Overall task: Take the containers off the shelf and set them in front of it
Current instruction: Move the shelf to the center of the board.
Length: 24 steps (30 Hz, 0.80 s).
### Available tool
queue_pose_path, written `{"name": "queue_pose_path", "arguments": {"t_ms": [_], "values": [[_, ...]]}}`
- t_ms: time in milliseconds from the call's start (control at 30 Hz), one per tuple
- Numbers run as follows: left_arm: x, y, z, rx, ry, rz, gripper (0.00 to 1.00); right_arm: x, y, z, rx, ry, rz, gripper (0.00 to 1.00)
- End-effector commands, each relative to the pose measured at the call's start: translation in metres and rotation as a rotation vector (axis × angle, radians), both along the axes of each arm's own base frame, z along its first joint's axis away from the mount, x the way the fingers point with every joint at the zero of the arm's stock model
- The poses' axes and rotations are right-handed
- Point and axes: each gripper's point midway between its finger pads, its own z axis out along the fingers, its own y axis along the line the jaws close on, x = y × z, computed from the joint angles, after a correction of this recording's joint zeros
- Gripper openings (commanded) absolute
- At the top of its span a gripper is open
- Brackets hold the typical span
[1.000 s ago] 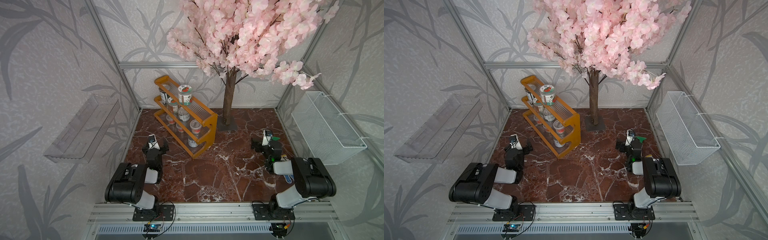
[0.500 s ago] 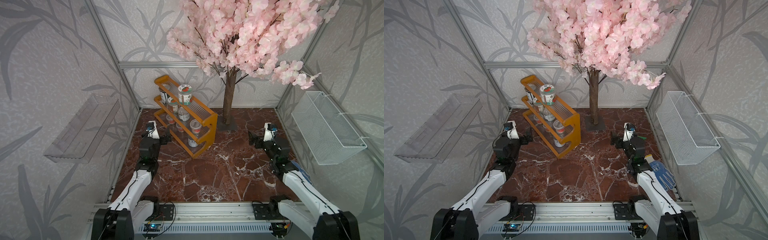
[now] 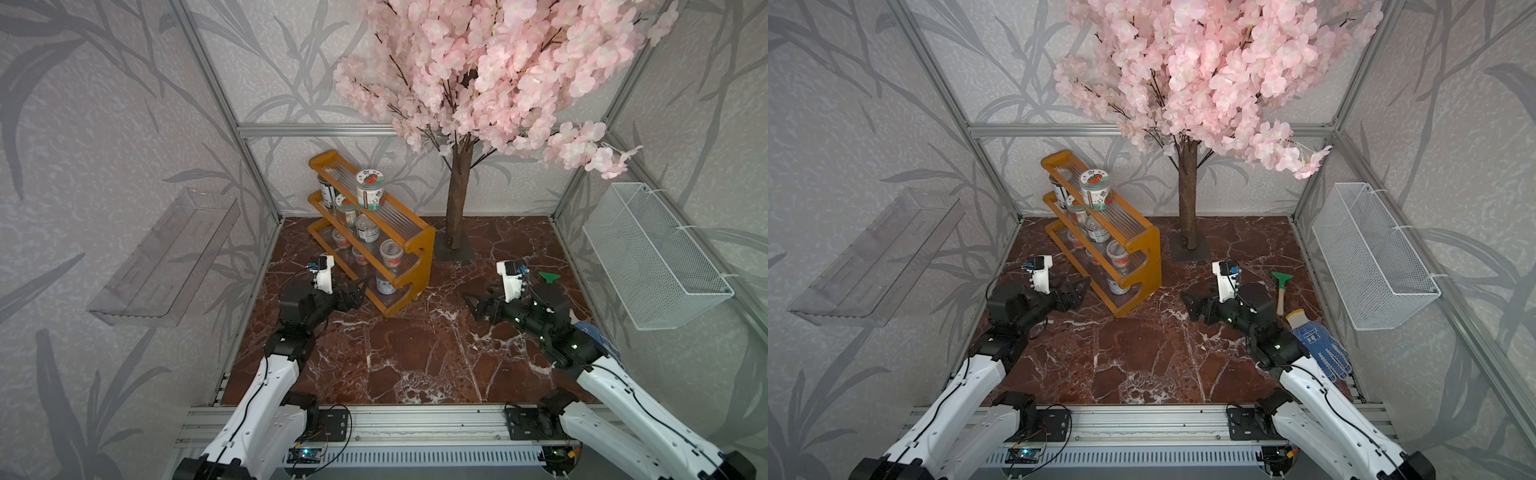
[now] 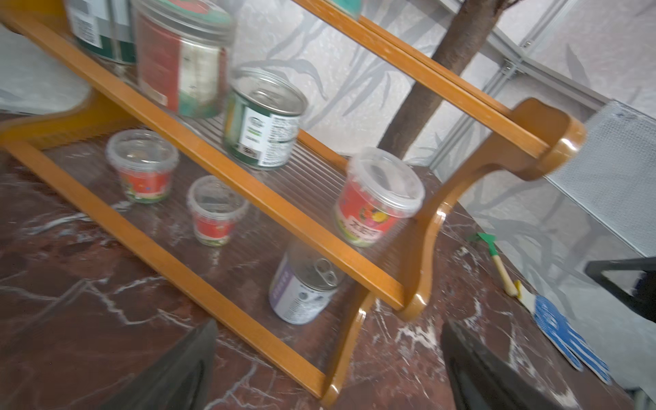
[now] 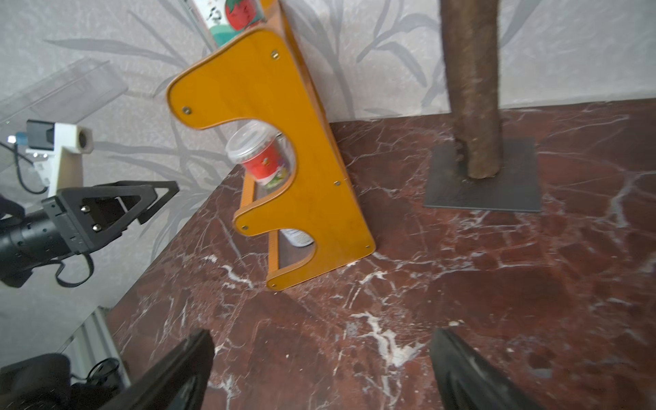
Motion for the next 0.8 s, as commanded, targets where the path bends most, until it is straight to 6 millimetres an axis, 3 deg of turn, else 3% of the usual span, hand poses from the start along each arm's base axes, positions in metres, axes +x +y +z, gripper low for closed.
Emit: {"name": "queue_pose_path", "arguments": {"t_ms": [0, 267, 400, 600, 767], "values": [[-0.020, -0.025, -0.001, -0.045, 0.061, -0.092, 1.00, 0.009, 0.017, 0.010, -0.024, -0.012, -0.081, 0.99], [-0.042, -0.036, -0.002, -0.095, 0.110, -0.089, 1.00, 0.038, 0.078, 0.014, -0.137, -0.015, -0.182, 0.99], [-0.043, -0.028, -0.005, -0.049, 0.133, -0.050, 1.00, 0.039, 0.108, 0.014, -0.080, 0.059, -0.260, 0.99], [-0.047, -0.024, -0.001, -0.034, 0.135, -0.035, 1.00, 0.041, 0.120, -0.008, -0.106, 0.178, -0.396, 0.95], [-0.048, -0.015, -0.004, -0.024, 0.146, 0.011, 1.00, 0.041, 0.126, -0.015, -0.147, 0.216, -0.508, 0.93]]}}
